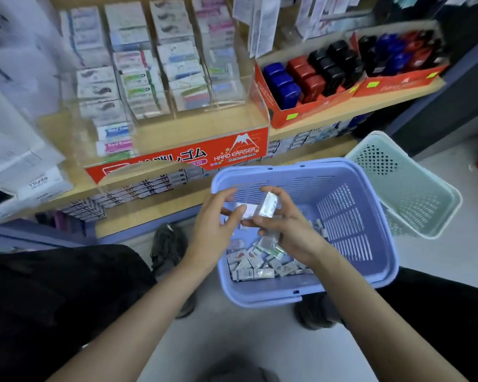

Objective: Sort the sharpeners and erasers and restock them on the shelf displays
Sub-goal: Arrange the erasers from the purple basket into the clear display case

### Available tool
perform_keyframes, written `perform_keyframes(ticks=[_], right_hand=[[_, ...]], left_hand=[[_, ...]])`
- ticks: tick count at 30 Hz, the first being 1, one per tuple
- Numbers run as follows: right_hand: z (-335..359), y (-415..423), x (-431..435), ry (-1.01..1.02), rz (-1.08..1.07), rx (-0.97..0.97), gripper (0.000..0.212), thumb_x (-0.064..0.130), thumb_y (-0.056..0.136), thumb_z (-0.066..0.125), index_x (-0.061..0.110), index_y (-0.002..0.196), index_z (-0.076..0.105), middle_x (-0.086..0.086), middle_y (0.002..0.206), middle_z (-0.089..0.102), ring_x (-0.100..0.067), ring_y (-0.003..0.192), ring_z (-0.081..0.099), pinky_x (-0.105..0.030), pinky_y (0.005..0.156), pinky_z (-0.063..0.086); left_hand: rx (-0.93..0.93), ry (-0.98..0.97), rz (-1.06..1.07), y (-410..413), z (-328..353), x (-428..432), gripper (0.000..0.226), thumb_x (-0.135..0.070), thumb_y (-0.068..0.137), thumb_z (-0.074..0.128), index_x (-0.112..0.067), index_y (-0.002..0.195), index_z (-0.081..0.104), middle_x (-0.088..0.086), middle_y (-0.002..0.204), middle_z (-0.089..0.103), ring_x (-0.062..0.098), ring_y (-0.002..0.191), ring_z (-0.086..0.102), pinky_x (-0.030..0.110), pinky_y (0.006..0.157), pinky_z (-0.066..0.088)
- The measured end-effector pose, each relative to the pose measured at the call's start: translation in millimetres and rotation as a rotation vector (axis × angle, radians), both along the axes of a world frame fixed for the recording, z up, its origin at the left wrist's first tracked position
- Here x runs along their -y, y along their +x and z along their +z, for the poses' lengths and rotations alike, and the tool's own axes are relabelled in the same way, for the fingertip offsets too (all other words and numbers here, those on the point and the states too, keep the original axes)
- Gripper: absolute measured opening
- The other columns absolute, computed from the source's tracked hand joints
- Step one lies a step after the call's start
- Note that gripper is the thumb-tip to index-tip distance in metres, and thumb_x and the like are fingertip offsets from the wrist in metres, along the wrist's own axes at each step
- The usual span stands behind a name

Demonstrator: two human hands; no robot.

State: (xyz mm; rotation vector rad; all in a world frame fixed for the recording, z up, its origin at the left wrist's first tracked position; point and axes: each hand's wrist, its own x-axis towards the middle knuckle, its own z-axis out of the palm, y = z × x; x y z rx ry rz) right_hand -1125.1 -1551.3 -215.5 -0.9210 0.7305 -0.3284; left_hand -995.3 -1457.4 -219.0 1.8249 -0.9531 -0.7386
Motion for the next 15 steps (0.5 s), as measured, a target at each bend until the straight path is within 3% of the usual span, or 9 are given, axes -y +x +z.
perform_keyframes(ticks=[3, 6, 9, 12, 15], right_hand=[[24, 3, -6, -0.06, 0.039, 0.024, 0.05, -0.013, 0.086, 0.054, 0.024, 0.117, 0.046, -0.013, 0.089, 0.067, -0.027, 0.083, 0.07, -0.02, 0.057, 0.048], [44, 5, -14, -0.115, 0.074, 0.031, 0.049, -0.012, 0.086, 0.055, 0.024, 0.118, 0.046, -0.013, 0.093, 0.068, -0.028, 0.083, 0.07, -0.021, 0.056, 0.047], [62, 9, -21, -0.143, 0.024, 0.028, 0.044, -0.011, 0.087, 0.055, 0.019, 0.118, 0.045, -0.013, 0.102, 0.067, -0.025, 0.069, 0.068, -0.023, 0.051, 0.045], [78, 11, -24, -0.128, -0.124, -0.023, 0.042, -0.01, 0.087, 0.054, 0.016, 0.119, 0.046, -0.01, 0.096, 0.065, -0.019, 0.052, 0.053, -0.024, 0.043, 0.037], [93, 10, -28, -0.175, -0.13, -0.062, 0.032, 0.003, 0.089, 0.058, 0.02, 0.116, 0.051, -0.006, 0.081, 0.064, -0.016, 0.048, 0.044, -0.022, 0.041, 0.026]], left_hand=[[-0.028, -0.017, -0.016, 7, 20, -4, 0.02, -0.016, 0.09, 0.062, -0.013, 0.11, 0.064, -0.01, 0.091, 0.057, -0.003, 0.075, 0.053, 0.014, 0.069, 0.039], [-0.057, -0.021, -0.059, 15, 37, -11, 0.01, -0.013, 0.088, 0.063, -0.017, 0.097, 0.066, -0.012, 0.076, 0.056, -0.003, 0.066, 0.05, 0.011, 0.064, 0.039], [-0.127, -0.027, -0.049, 22, 55, -20, 0.008, -0.012, 0.087, 0.064, -0.02, 0.09, 0.065, -0.002, 0.08, 0.06, 0.006, 0.072, 0.053, 0.013, 0.065, 0.043], [-0.271, -0.056, 0.077, 30, 75, -31, 0.007, -0.01, 0.09, 0.061, -0.017, 0.09, 0.062, -0.002, 0.083, 0.063, 0.009, 0.073, 0.057, 0.008, 0.06, 0.044], [-0.467, -0.074, 0.157, 38, 89, -42, 0.01, -0.005, 0.09, 0.059, -0.015, 0.089, 0.058, 0.005, 0.084, 0.066, 0.013, 0.072, 0.061, 0.022, 0.065, 0.048]])
